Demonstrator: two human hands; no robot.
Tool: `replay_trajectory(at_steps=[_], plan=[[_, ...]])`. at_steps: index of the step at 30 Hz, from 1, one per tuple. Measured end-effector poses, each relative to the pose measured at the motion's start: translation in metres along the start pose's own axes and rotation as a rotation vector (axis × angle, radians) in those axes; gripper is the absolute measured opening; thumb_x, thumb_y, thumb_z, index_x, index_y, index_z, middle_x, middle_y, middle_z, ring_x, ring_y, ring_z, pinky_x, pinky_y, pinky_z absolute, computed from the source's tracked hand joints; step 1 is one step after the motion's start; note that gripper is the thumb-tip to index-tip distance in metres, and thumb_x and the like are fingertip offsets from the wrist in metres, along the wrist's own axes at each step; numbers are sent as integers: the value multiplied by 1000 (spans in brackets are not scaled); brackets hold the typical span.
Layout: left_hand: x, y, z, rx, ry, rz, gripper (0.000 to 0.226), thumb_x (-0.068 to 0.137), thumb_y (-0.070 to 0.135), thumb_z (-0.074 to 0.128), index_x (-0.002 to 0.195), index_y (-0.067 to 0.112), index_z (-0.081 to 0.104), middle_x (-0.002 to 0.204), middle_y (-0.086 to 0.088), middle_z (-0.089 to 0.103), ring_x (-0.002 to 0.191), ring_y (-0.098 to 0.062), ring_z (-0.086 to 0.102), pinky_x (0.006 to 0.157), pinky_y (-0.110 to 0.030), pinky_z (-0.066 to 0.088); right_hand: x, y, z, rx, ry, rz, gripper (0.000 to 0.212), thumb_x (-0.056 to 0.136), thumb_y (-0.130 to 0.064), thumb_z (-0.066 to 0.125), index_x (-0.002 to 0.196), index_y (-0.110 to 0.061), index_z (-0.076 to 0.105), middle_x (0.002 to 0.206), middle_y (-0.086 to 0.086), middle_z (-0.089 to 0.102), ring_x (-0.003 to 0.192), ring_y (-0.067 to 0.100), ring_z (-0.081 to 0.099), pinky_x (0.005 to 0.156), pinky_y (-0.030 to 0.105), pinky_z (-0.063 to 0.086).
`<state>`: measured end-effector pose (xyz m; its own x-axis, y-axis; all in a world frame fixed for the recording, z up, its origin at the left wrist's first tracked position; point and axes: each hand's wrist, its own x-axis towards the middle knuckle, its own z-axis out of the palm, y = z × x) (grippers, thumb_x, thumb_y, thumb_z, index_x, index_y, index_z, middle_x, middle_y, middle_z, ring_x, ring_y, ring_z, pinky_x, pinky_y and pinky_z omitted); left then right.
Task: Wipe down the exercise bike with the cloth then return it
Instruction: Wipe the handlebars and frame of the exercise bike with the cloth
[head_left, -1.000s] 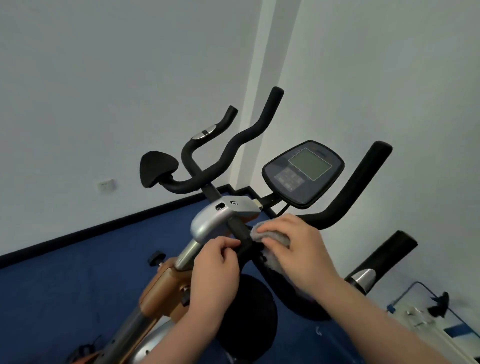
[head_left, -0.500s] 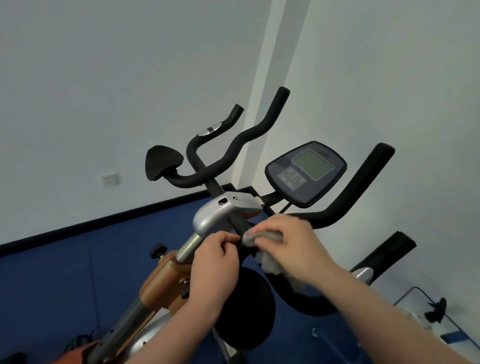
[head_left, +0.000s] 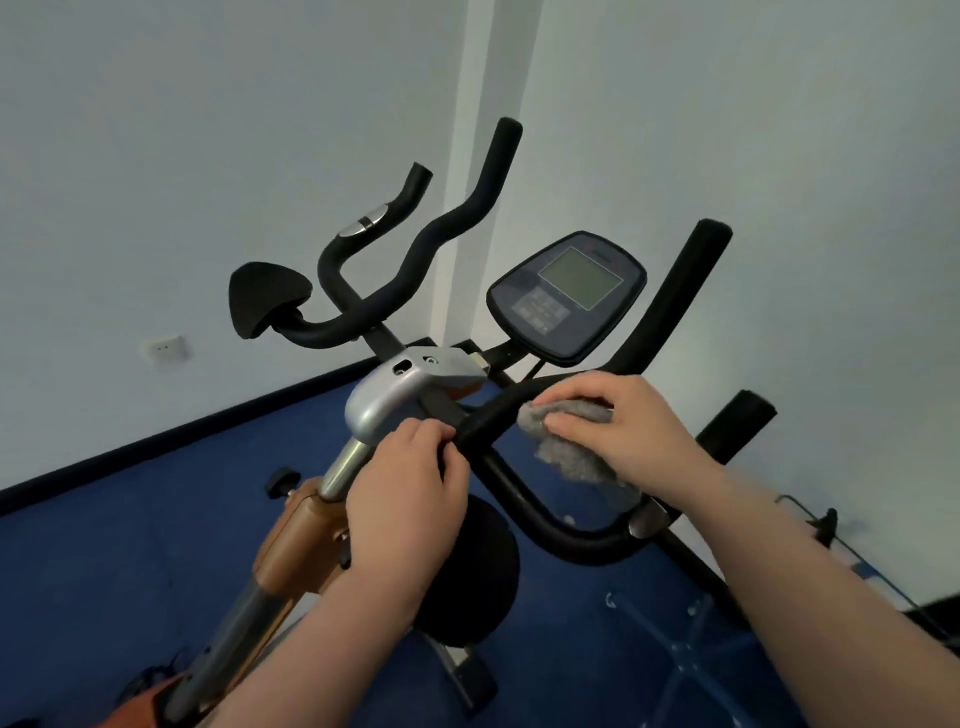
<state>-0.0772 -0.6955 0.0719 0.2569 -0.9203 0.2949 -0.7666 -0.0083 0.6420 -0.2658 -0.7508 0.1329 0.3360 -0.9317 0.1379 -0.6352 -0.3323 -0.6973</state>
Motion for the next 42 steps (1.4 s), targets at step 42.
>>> replay_trajectory(at_steps=[42], plan=[[-14, 52, 26, 118, -289, 355, 12, 82, 28, 61, 74, 32, 69, 66, 17, 65, 69, -5, 59, 64, -22, 37, -48, 63, -59, -243, 686, -189, 18, 92, -11, 59, 107, -17, 68, 109, -5, 63, 102, 6, 57, 87, 19, 48]])
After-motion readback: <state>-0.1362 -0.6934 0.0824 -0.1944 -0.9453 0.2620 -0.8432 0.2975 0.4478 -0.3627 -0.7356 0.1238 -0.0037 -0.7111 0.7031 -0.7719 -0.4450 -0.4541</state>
